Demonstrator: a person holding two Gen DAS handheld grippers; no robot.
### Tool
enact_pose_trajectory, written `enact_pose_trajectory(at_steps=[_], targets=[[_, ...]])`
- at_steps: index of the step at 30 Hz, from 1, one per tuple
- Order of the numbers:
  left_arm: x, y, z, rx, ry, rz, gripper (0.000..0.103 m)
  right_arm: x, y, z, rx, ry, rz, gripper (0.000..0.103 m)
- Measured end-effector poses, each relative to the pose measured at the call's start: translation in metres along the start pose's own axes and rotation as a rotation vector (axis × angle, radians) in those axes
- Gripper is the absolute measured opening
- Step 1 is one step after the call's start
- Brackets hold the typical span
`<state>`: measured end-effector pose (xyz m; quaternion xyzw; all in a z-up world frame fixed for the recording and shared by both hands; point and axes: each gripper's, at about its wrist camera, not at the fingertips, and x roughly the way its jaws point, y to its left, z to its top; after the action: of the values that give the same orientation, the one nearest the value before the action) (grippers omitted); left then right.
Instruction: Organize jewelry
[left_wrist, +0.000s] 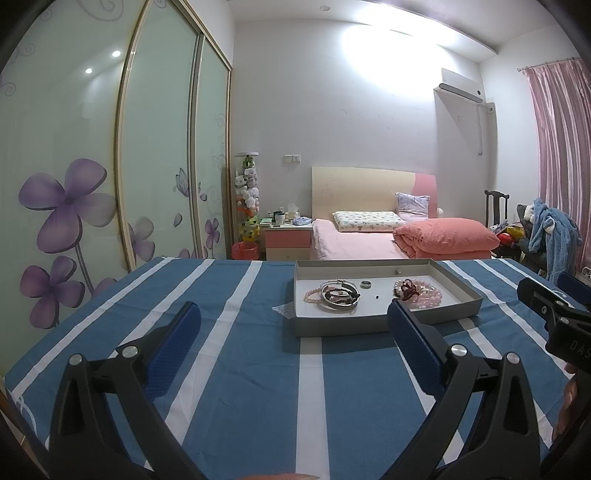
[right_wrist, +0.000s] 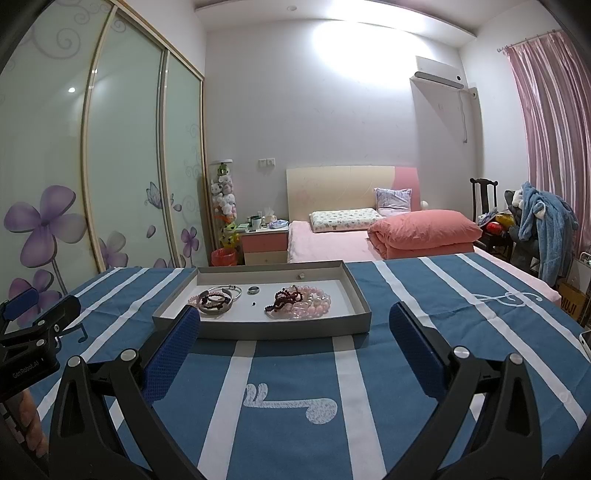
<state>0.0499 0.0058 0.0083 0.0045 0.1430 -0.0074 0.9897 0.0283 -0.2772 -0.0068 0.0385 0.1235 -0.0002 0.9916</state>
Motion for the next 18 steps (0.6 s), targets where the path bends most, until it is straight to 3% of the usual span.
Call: enact_pose_trajectory(at_steps=[18], targets=[[0.0001, 0.0006, -0.0004, 0.001, 0.000, 0.000, 0.099, 0.0000, 0.0004, 0.0009, 0.000, 0.001, 0.000, 0.101]])
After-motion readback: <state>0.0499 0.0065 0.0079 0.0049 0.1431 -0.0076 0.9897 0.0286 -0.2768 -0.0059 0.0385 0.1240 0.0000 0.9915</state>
